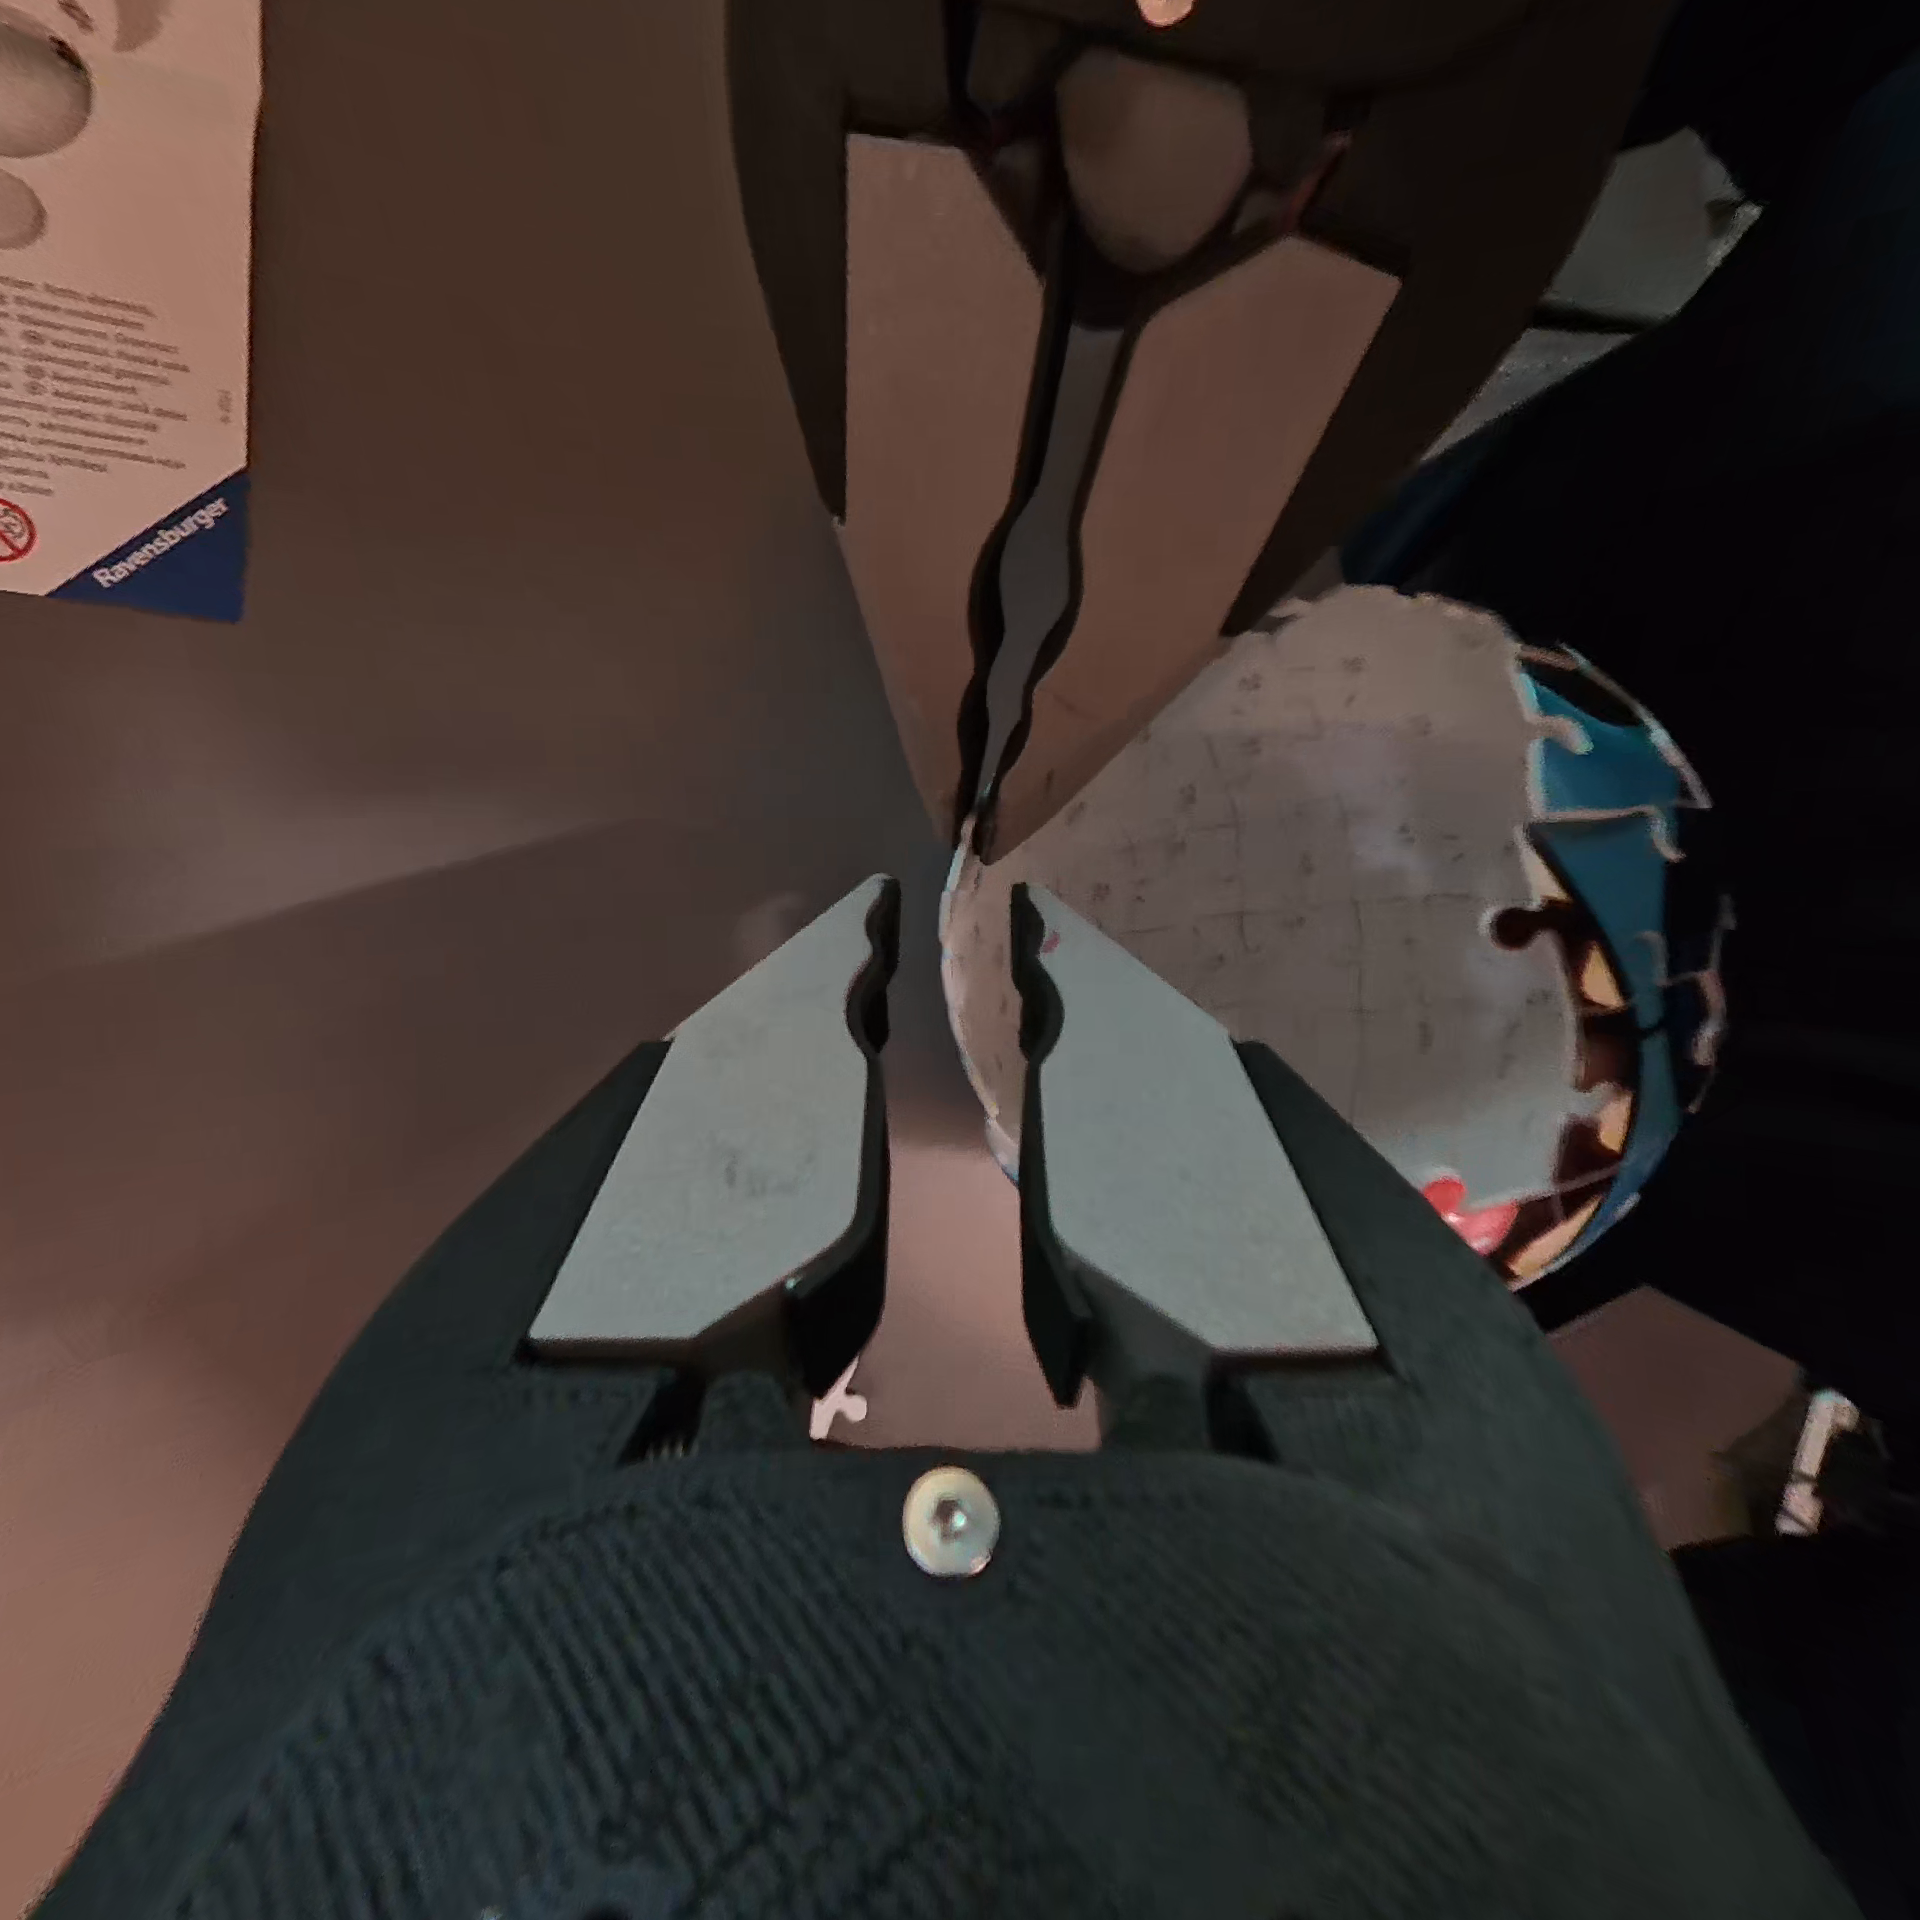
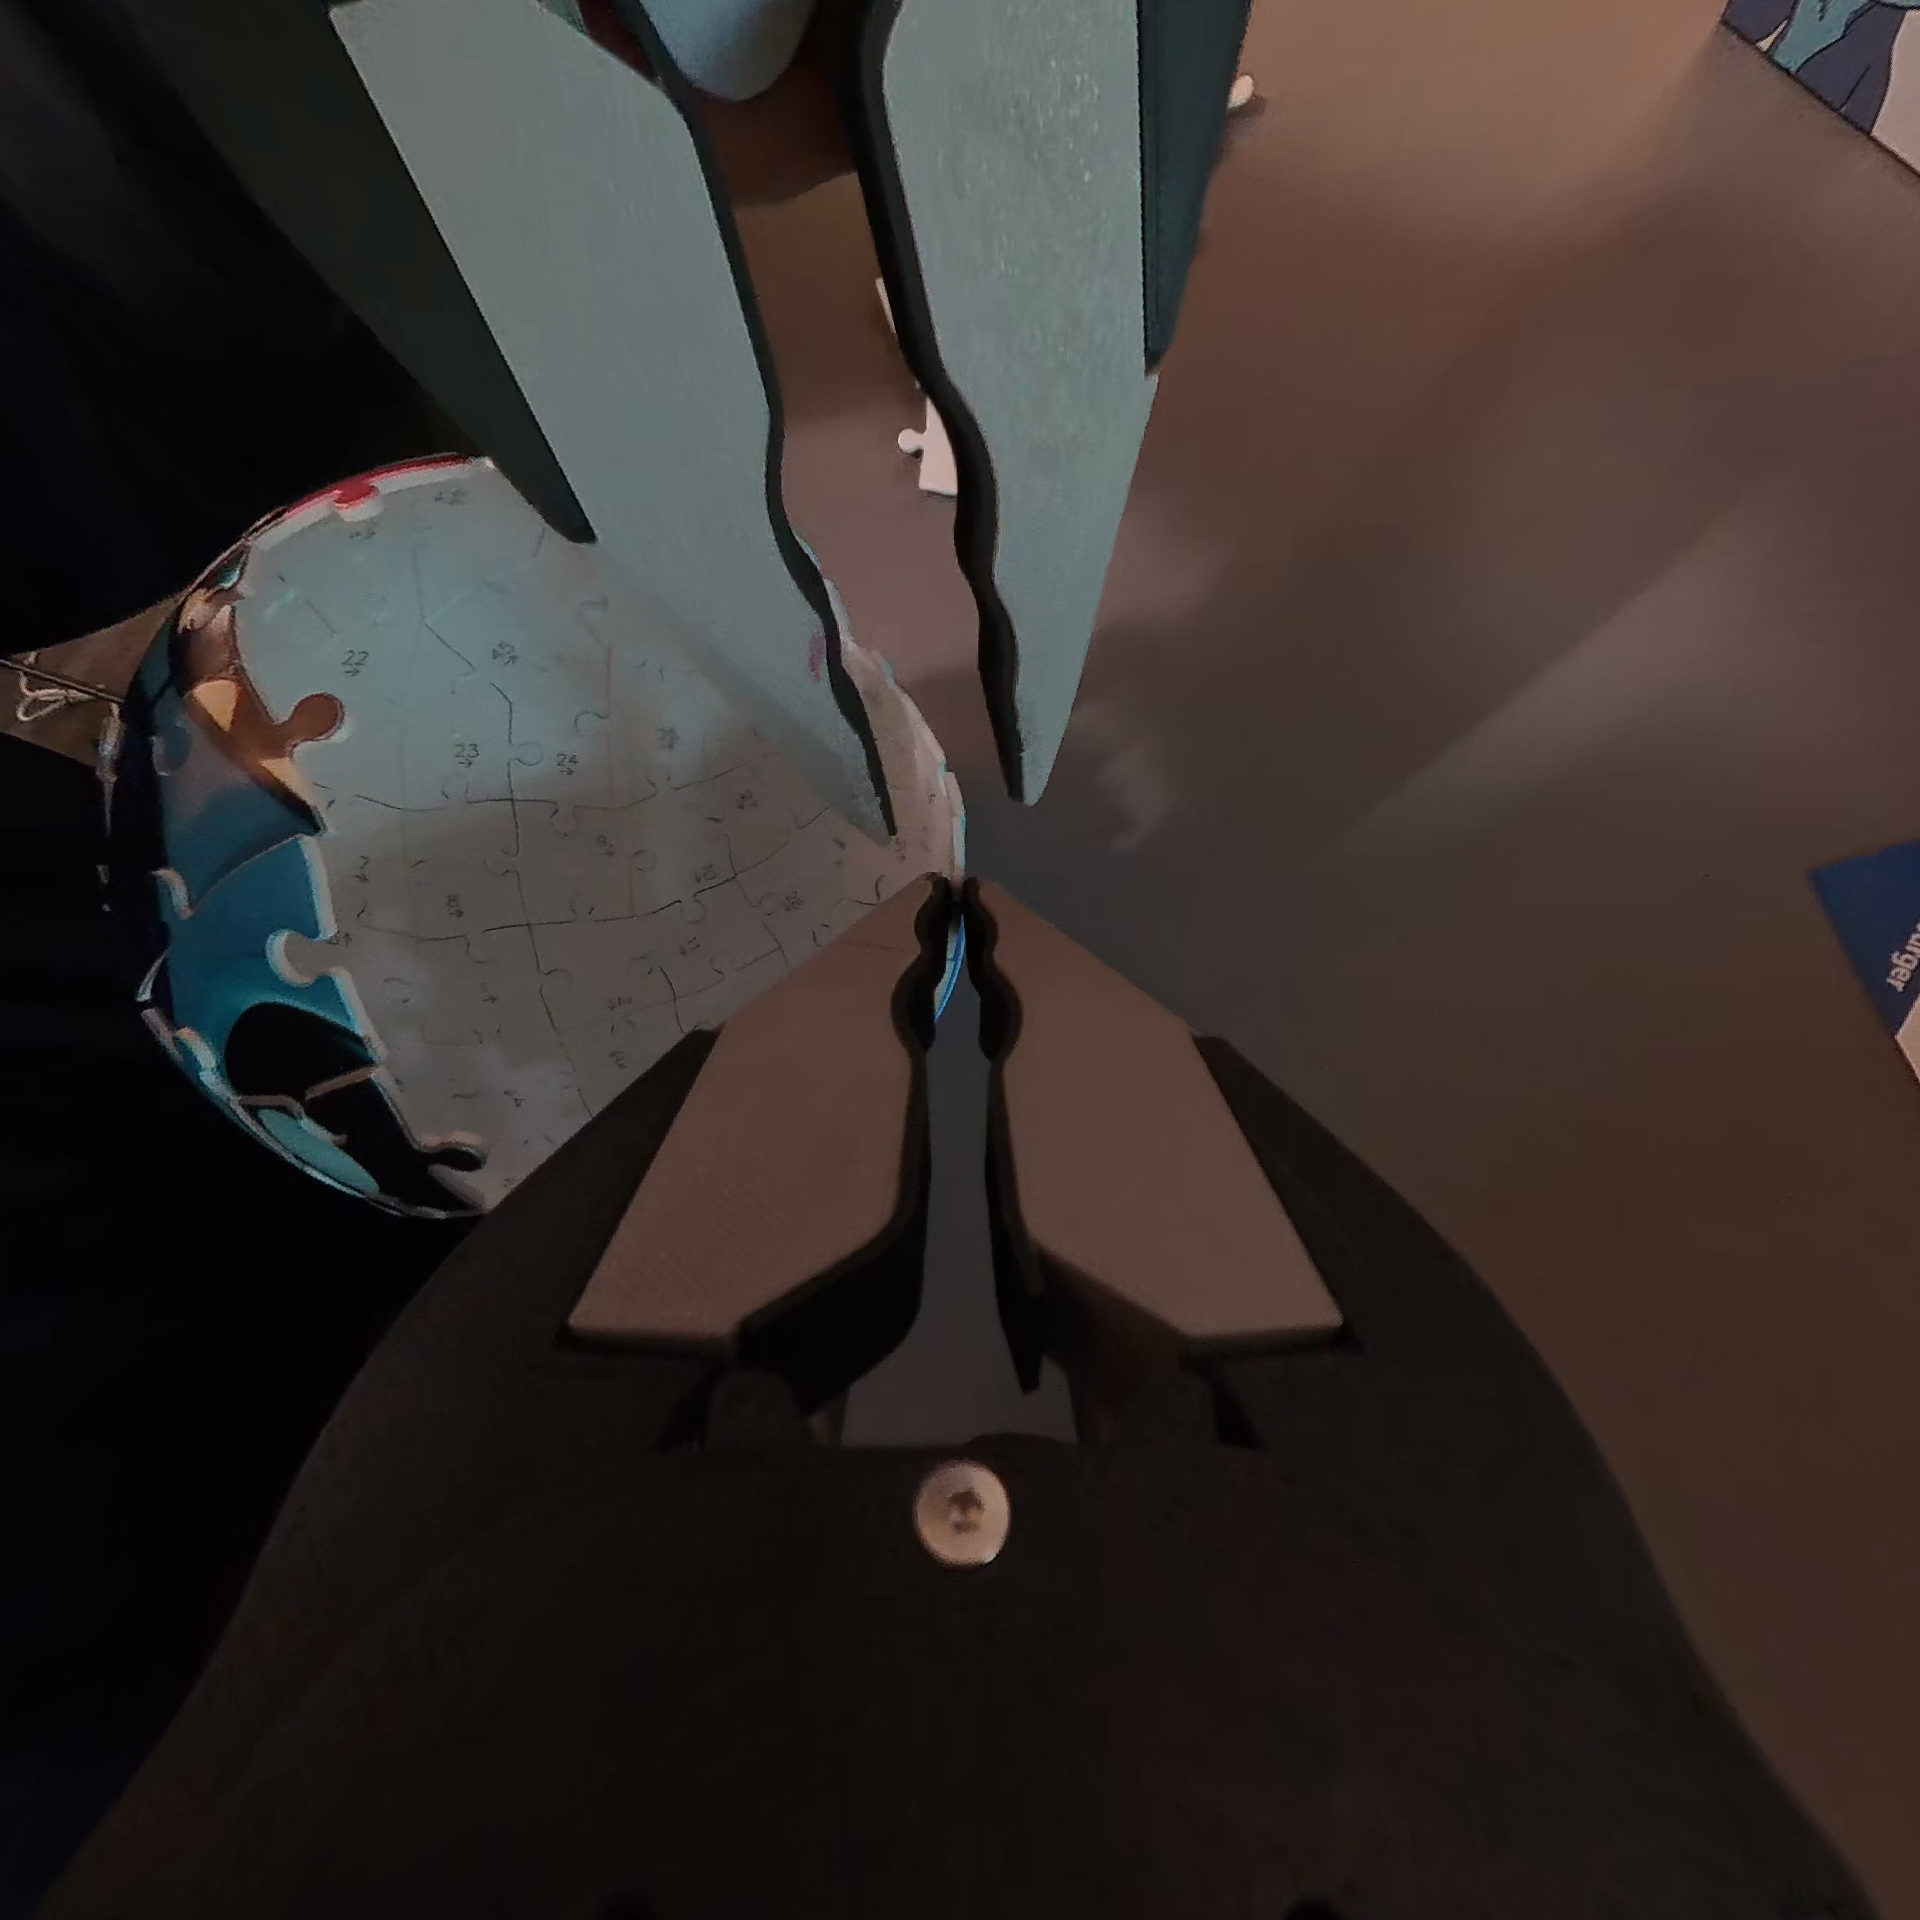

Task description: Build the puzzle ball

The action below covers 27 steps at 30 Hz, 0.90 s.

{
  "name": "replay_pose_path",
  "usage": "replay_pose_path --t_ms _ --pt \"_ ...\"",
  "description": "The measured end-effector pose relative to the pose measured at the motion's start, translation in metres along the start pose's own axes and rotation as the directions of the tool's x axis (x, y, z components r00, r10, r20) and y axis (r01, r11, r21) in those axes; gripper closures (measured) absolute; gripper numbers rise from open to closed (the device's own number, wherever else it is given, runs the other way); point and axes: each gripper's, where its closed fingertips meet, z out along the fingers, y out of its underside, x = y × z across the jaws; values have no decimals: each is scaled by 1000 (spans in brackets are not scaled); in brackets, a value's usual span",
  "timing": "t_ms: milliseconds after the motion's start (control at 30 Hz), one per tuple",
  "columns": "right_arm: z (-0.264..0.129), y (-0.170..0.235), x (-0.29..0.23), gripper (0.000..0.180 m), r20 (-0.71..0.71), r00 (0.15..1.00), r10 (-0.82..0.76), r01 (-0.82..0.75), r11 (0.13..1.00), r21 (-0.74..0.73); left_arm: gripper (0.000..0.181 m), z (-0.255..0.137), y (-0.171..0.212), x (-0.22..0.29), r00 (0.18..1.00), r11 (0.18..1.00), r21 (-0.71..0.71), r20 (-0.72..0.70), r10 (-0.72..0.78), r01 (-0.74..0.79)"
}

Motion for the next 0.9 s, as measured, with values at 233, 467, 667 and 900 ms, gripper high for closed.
replay_pose_path --t_ms 233,467,667,900 --pt "0 0 0 180 -3 1000 0 0 1000 1 163 7 1 -1 999 998 -54 -33 26 -28" --pt "0 0 0 180 1 1000 2 -2 1000 3 164 11 3 2 998 997 -74 -64 29 -33" --pt "0 1 0 180 5 1000 3 -3 1000 3 169 13 2 3 997 994 -95 -67 47 -53" --pt "-1 1 0 180 3 1000 5 -5 1000 2 175 12 -1 3 992 988 -122 -86 88 -98"
